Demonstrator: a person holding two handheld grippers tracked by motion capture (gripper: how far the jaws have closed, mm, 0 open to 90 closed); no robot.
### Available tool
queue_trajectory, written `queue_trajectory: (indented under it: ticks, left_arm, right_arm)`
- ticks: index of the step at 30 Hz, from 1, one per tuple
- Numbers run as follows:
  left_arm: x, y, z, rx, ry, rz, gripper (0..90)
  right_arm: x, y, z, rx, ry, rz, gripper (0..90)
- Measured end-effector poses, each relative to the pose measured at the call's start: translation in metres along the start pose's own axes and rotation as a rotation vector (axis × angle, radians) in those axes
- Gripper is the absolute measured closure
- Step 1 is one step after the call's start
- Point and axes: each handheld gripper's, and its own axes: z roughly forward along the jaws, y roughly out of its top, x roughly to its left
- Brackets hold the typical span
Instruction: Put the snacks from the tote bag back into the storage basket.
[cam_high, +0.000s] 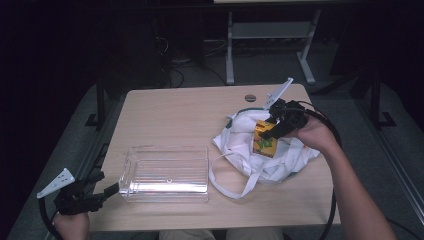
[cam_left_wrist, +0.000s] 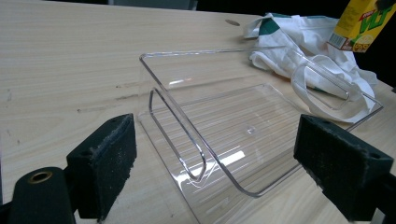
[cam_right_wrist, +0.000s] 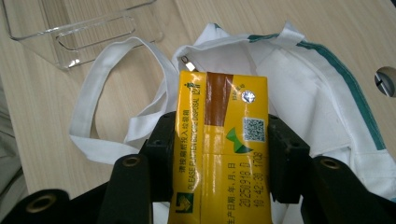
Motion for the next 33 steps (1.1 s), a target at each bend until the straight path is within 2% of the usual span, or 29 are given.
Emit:
queue_trajectory:
  ticks: [5,19,24,30,33]
  left_arm:
    - [0.0,0.0,0.0,0.0,0.001,0.0,12.8]
    - [0.001,0.0,-0.001,-0.004,-0.001,-0.007,12.8]
    - [0.0,0.0,-0.001,-0.007,-0.001,-0.007,12.8]
    - [0.001,0.0,-0.001,-0.007,0.0,-0.001,12.8]
    - [0.001,0.0,-0.001,-0.005,0.0,-0.003,12.8]
  right_arm:
    - [0.008,0.006,-0.007,-0.019,0.009,-0.013,52.0]
    - [0.016,0.012,-0.013,-0.037,0.026,-0.012,52.2]
    - [0.022,0.017,-0.014,-0.032,0.027,-0.032,52.2]
    - [0.036,0.026,-0.015,-0.034,0.03,-0.08,52.2]
    - [0.043,0.034,-0.016,-0.065,0.051,-0.105,52.2]
